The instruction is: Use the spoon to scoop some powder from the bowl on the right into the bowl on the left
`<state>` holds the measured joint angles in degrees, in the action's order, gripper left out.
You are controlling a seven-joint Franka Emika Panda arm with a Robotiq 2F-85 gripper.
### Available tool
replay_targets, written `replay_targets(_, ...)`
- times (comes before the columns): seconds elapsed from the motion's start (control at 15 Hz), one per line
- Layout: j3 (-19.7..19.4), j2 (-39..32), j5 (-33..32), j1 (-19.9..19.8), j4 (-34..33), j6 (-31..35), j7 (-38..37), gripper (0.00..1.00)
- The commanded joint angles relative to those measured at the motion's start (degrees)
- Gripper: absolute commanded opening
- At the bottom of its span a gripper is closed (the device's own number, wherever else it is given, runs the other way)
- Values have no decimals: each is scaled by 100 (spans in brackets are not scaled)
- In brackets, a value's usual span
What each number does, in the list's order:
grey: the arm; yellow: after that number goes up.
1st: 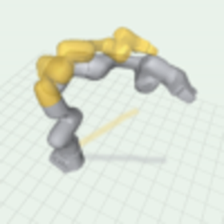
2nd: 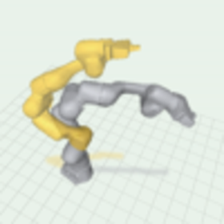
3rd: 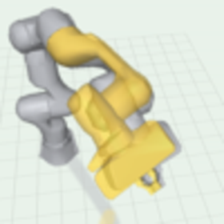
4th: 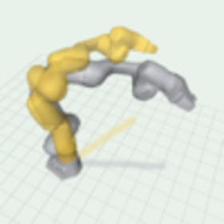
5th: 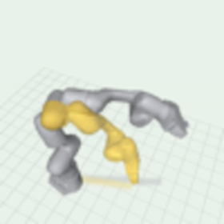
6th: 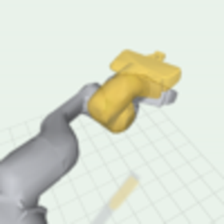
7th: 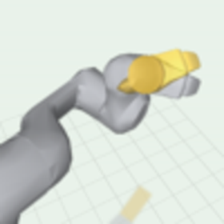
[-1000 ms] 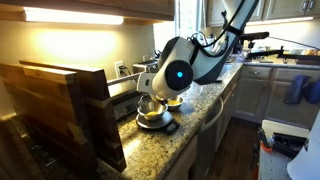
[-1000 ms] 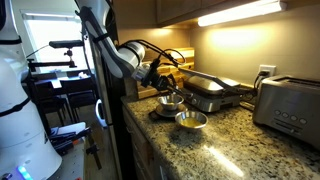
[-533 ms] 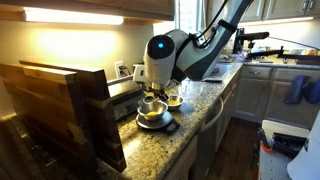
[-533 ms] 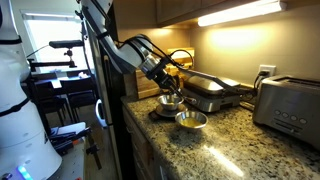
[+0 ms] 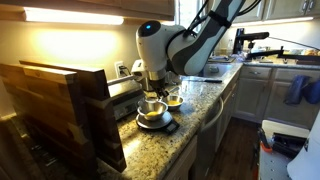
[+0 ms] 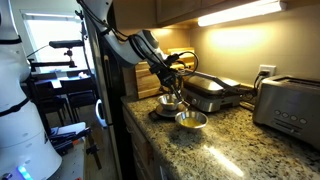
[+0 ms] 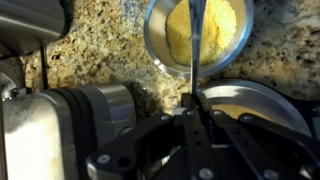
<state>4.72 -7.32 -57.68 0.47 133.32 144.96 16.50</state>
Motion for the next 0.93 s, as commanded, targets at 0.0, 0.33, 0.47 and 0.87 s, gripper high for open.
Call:
replay_targets(0.0,-108,365,1005,-126,102,-45,775,4)
replay_targets(0.33,-374,597,1973,-290,51,-90,1136,4)
replay_targets(0.47,-519,658,2178,-362,47,-55,1097,4)
replay_targets(0.87,-660,463,2072,-374,-74,-4,985,6)
